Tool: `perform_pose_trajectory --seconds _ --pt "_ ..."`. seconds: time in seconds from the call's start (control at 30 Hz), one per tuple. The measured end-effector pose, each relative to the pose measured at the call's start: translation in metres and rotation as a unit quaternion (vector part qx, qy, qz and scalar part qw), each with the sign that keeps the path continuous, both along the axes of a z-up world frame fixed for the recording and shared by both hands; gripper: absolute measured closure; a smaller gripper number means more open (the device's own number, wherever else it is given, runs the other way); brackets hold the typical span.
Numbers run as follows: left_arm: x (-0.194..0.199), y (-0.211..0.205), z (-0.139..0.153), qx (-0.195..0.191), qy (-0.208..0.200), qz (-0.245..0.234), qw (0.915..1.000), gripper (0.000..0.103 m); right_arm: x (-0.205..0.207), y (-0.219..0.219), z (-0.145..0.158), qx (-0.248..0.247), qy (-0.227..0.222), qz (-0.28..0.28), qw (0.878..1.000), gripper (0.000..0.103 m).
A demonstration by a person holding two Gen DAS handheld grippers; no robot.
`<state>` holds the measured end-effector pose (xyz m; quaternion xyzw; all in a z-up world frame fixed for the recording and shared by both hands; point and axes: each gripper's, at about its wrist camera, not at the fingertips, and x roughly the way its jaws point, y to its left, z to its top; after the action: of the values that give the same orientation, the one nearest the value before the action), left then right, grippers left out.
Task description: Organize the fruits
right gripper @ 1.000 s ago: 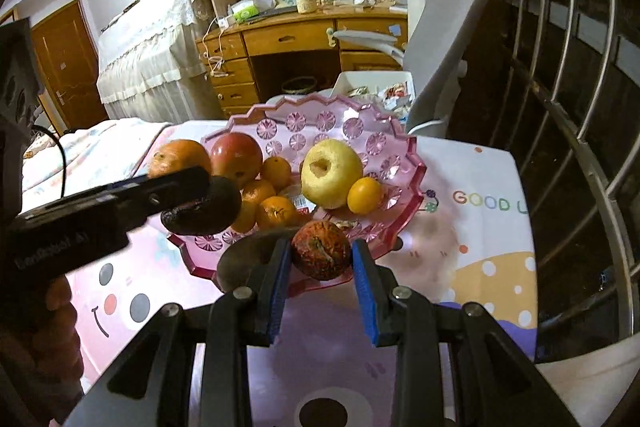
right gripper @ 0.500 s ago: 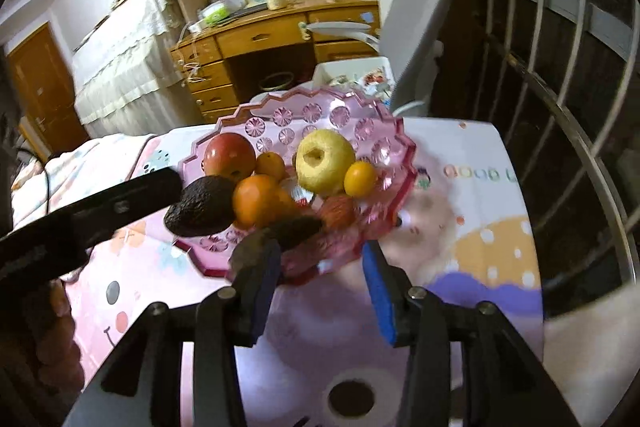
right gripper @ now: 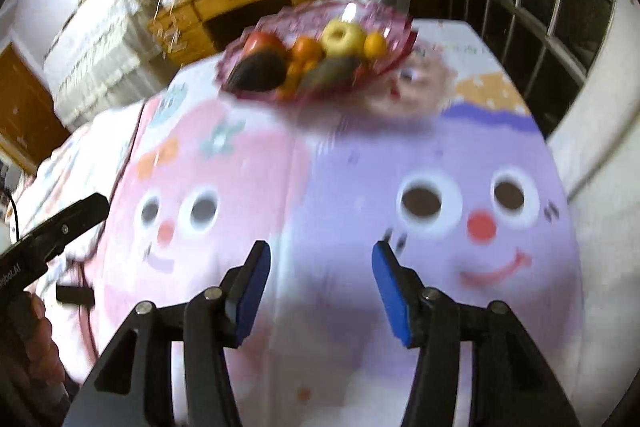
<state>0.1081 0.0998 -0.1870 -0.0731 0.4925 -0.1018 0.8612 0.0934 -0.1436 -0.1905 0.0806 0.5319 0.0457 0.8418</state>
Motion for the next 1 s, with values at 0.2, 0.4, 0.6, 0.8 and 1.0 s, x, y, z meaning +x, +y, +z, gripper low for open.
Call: perform_pose_trajectory --seconds 0.2,0.4,0.6,0.8,1.0 --pt "-0.051 -0.008 0.032 0.018 0.03 -0.021 0.9992 0.023 -0.055 0.021 0.022 -0.008 0.044 0.049 0.998 0.049" --pt "-0.079 -0.031 0.1 0.054 -0.005 -0.03 0.9981 0.021 -0.084 0.02 0.077 0.023 0.056 0.067 0.996 0.049" --pt "-0.095 -0.046 0.151 0.06 -0.046 -0.035 0.9965 0.009 -0.101 0.012 0.145 0.05 0.0 0.065 0.997 0.032" --pt "-0.099 -0.05 0.162 0.063 -0.027 -0.022 0.9974 0.005 -0.112 0.003 0.171 0.037 -0.014 0.027 0.999 0.024" --pt "-0.111 -0.05 0.151 0.052 -0.018 0.013 0.9984 0.001 -0.131 -0.005 0.168 0.027 -0.019 0.002 0.999 0.015"
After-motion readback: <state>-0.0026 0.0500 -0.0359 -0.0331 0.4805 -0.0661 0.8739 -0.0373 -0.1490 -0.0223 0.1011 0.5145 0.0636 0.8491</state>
